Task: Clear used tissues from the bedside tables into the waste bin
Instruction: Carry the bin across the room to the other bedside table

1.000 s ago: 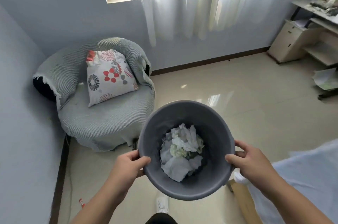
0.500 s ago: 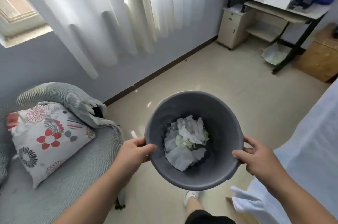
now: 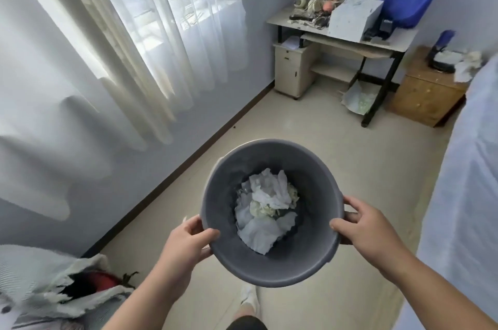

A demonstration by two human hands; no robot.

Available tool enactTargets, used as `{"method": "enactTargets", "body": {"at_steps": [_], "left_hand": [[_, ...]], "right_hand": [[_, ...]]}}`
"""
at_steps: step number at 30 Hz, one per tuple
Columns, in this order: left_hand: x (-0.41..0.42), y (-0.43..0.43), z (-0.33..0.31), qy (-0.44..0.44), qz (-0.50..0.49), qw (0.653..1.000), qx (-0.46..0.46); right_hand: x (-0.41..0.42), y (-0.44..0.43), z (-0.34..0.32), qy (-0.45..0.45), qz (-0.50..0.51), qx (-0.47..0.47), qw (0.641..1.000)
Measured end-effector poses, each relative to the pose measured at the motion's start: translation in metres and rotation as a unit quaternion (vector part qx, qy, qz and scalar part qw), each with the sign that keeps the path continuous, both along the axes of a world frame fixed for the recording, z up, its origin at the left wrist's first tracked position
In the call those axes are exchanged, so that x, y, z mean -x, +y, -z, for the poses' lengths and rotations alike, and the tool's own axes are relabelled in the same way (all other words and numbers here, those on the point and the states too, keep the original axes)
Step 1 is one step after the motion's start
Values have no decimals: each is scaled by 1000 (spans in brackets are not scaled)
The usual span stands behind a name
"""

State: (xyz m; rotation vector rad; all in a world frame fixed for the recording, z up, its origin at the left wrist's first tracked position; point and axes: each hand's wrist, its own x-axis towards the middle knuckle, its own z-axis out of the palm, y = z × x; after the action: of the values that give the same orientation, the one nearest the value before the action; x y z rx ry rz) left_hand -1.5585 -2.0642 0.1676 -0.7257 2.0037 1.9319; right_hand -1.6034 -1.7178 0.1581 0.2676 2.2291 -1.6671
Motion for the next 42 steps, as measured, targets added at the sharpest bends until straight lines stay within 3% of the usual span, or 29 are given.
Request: {"method": "enactTargets", "body": {"at_steps": [8, 19, 26, 35, 42], "left_hand": [[207, 36, 53, -48, 143, 988, -19], [441, 183, 20, -17, 386, 922, -28], [536, 289, 36, -56, 408, 911, 26], [684, 374, 20, -32, 366, 930, 19], [820, 435, 54, -33, 362, 932, 3]], "right_hand": [[100, 36, 23, -51, 152, 11, 987], [188, 140, -1, -7, 340, 12, 940], [263, 224, 36, -34, 383, 49, 922], [451, 346, 10, -7, 317, 37, 948], [576, 403, 32, -20, 312, 48, 949]]}}
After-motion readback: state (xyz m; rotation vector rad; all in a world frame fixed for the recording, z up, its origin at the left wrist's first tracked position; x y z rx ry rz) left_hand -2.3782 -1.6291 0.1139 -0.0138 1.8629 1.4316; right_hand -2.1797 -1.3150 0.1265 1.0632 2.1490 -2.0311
